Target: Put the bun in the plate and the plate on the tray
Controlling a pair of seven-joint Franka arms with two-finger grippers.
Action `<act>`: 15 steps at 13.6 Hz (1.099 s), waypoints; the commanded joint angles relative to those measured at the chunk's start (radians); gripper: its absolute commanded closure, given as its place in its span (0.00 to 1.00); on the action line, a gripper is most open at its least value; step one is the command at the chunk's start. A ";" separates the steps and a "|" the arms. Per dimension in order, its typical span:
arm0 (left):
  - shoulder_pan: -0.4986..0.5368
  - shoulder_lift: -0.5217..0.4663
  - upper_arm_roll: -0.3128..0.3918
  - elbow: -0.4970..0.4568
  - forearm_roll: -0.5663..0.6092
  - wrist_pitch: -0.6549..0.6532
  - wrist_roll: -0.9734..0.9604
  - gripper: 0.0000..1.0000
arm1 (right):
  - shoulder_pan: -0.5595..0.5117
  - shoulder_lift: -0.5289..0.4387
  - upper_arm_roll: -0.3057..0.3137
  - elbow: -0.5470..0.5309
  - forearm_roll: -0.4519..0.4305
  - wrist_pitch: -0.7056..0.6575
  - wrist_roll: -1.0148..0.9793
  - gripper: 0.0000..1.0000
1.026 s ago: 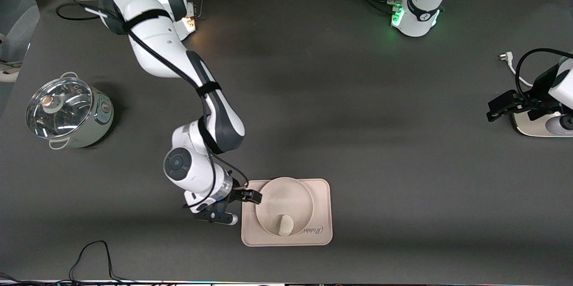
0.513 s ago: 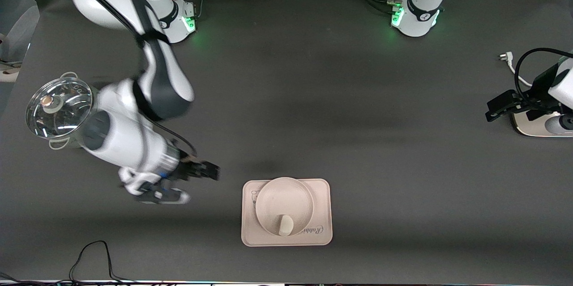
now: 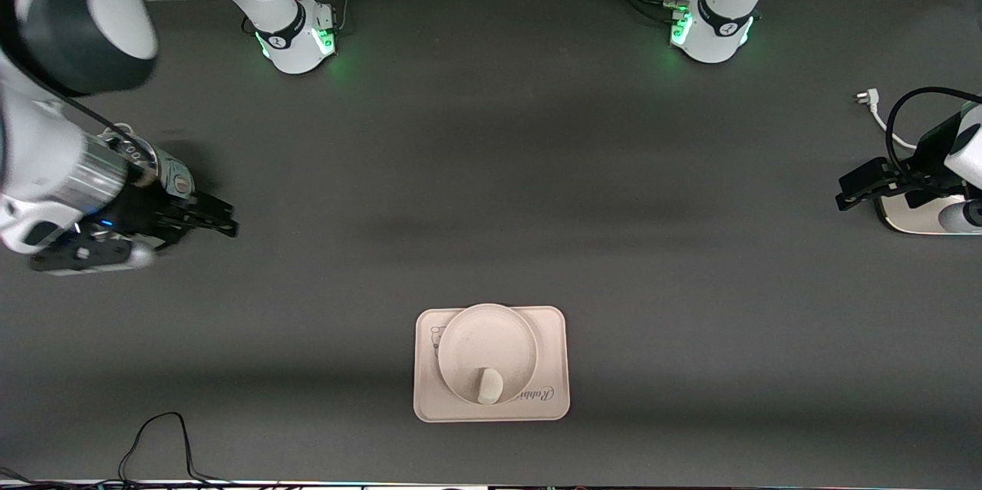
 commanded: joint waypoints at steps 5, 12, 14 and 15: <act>0.005 -0.005 0.005 -0.002 0.030 -0.053 0.018 0.00 | -0.252 -0.119 0.211 -0.062 -0.107 -0.071 -0.095 0.00; 0.004 0.005 0.008 -0.001 0.071 -0.064 0.050 0.00 | -0.474 -0.261 0.443 -0.289 -0.149 0.020 -0.118 0.00; 0.005 0.004 0.010 0.013 0.071 -0.070 0.073 0.00 | -0.474 -0.261 0.442 -0.287 -0.149 0.015 -0.116 0.00; 0.004 0.006 0.010 0.013 0.071 -0.069 0.073 0.00 | -0.474 -0.254 0.442 -0.287 -0.149 0.015 -0.115 0.00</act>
